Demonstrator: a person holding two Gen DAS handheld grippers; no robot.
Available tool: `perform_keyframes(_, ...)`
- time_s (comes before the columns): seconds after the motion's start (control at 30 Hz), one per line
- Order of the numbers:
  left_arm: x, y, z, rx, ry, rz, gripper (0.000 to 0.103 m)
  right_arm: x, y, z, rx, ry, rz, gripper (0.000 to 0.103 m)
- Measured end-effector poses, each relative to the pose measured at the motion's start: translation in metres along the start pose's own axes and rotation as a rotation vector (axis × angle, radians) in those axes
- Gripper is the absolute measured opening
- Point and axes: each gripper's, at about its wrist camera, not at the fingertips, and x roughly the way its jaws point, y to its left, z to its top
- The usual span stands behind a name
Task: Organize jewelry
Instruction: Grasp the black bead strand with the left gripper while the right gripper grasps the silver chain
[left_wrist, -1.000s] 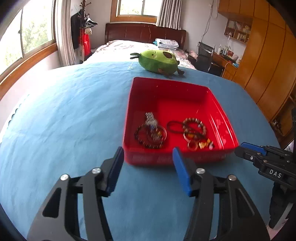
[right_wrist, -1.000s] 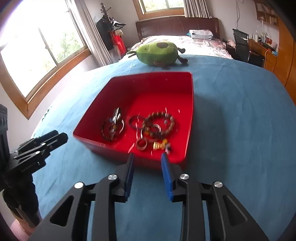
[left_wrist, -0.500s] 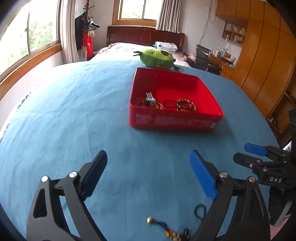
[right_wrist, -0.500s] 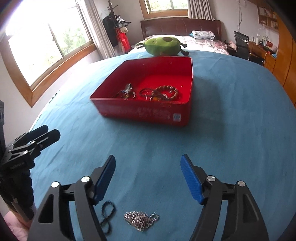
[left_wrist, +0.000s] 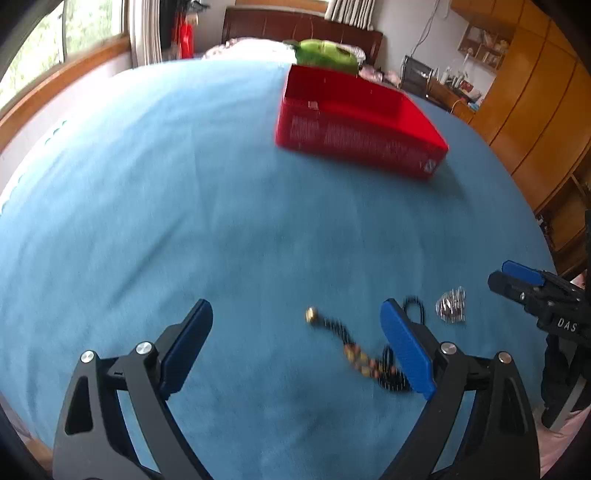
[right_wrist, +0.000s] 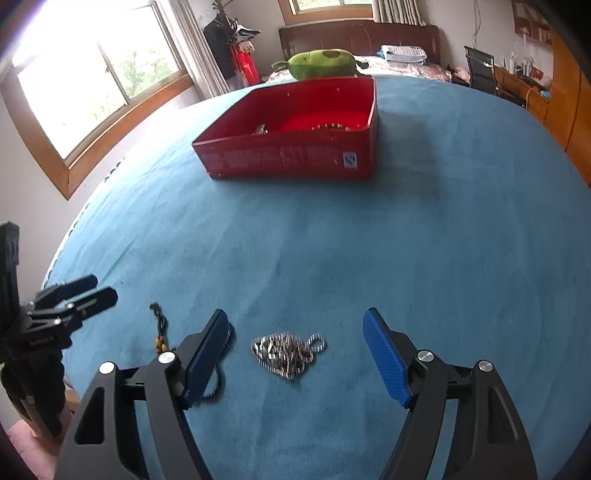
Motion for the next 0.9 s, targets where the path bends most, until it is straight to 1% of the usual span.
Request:
perform_keyframes(0.1,0.007,-0.004,-0.017,0.004,0.042,-0.019,0.091,0.001,-0.002,-0.010,0.009,0.013,0.000,0.076)
perform_keyframes(0.23,0.019,-0.013,-0.026,0.000,0.082,-0.040,0.091,-0.001,-0.006,-0.019,0.020,0.015,0.007,0.076)
perform_keyframes(0.4,0.033,-0.033,-0.037,0.006,0.142,-0.089,0.091,-0.008,-0.012,-0.025,0.031,0.004,0.000,0.076)
perform_keyframes(0.7,0.046,-0.071,-0.038,0.052,0.170,-0.126,0.091,-0.010,-0.024,-0.027,0.051,0.002,-0.006,0.076)
perform_keyframes(0.8,0.051,-0.082,-0.036,0.071,0.177,-0.118,0.091,-0.009,-0.028,-0.027,0.060,0.001,-0.010,0.076)
perform_keyframes(0.9,0.057,-0.093,-0.034,0.092,0.179,-0.085,0.091,-0.009,-0.031,-0.026,0.066,-0.001,-0.009,0.076)
